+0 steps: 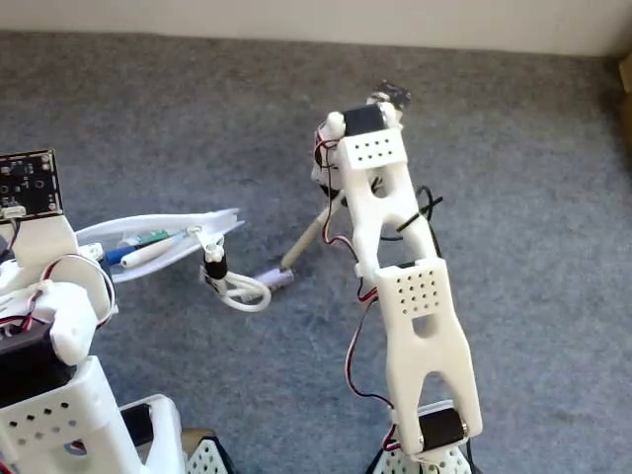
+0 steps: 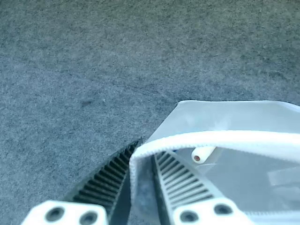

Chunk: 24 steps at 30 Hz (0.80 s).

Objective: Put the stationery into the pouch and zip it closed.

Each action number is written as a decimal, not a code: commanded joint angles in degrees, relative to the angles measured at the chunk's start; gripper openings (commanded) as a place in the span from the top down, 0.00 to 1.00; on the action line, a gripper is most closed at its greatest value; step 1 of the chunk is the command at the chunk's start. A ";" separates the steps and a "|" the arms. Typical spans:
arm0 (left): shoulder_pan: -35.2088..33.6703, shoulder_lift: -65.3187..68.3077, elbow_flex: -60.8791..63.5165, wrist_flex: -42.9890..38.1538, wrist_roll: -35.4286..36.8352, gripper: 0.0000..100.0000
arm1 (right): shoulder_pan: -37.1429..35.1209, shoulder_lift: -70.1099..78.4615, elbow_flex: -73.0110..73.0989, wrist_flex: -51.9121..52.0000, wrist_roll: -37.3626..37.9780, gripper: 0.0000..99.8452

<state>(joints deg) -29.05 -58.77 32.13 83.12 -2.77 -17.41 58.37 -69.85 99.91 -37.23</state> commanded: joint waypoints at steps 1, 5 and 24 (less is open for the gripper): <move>-0.57 -0.13 0.22 -0.97 0.53 0.99 | 0.22 -3.12 -3.82 1.27 3.43 0.99; -0.57 -0.13 0.22 -0.97 0.53 0.99 | 0.13 -6.64 -3.30 1.27 6.15 1.00; -0.57 -0.13 0.22 -0.97 0.53 0.99 | -3.47 -47.52 35.56 0.92 15.47 1.00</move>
<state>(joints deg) -29.05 -58.77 32.13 83.12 -2.77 -20.04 19.16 -36.09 100.00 -23.60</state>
